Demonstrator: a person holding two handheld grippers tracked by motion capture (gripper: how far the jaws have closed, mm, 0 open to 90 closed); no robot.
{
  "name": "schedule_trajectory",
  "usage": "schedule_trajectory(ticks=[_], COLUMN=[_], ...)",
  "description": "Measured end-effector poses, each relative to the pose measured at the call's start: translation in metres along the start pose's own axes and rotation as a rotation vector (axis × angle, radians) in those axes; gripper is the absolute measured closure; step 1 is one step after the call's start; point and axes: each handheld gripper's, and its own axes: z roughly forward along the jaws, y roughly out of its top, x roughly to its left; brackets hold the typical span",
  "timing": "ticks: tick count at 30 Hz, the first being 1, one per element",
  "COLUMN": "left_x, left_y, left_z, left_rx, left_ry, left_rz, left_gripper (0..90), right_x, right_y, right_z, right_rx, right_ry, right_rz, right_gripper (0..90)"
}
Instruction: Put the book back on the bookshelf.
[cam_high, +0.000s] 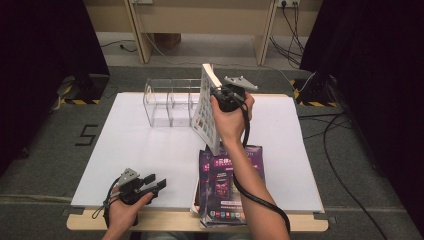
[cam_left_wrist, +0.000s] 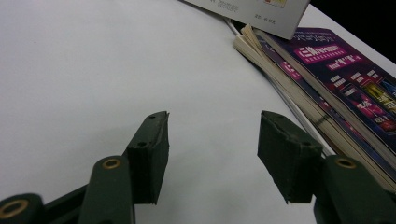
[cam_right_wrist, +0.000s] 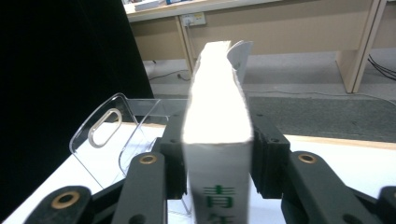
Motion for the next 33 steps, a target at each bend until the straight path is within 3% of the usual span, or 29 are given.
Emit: schedule_trajectory(ticks=[9, 10, 14, 17, 25, 29, 33], left_x=[0.0, 0.0, 0.0, 0.0, 0.0, 0.001, 0.001], left_y=[0.0, 0.0, 0.0, 0.0, 0.0, 0.0, 0.0], left_z=[0.0, 0.0, 0.001, 0.001, 0.001, 0.001, 0.001], left_rx=[0.003, 0.003, 0.005, 0.005, 0.005, 0.003, 0.002], left_ry=[-0.001, -0.002, -0.003, -0.003, -0.002, -0.001, -0.003], left_rz=[0.002, 0.002, 0.002, 0.002, -0.001, -0.003, -0.003], left_gripper=[42.6, 42.6, 42.6, 42.7, 42.8, 42.9, 42.9], right_x=[-0.001, -0.001, 0.0, 0.001, 0.004, 0.01, 0.009], right_y=[0.011, 0.016, 0.022, 0.022, 0.032, 0.039, 0.044], right_z=[0.008, 0.012, 0.015, 0.015, 0.011, 0.014, 0.022], right_rx=[0.074, 0.108, 0.146, 0.145, 0.093, 0.046, 0.037], right_ry=[-0.027, -0.035, -0.045, -0.042, 0.028, 0.016, 0.002], right_rz=[0.0, 0.013, 0.004, -0.001, 0.005, -0.007, 0.003], right_gripper=[66.6, 70.5, 74.2, 74.4, 74.8, 74.8, 74.7])
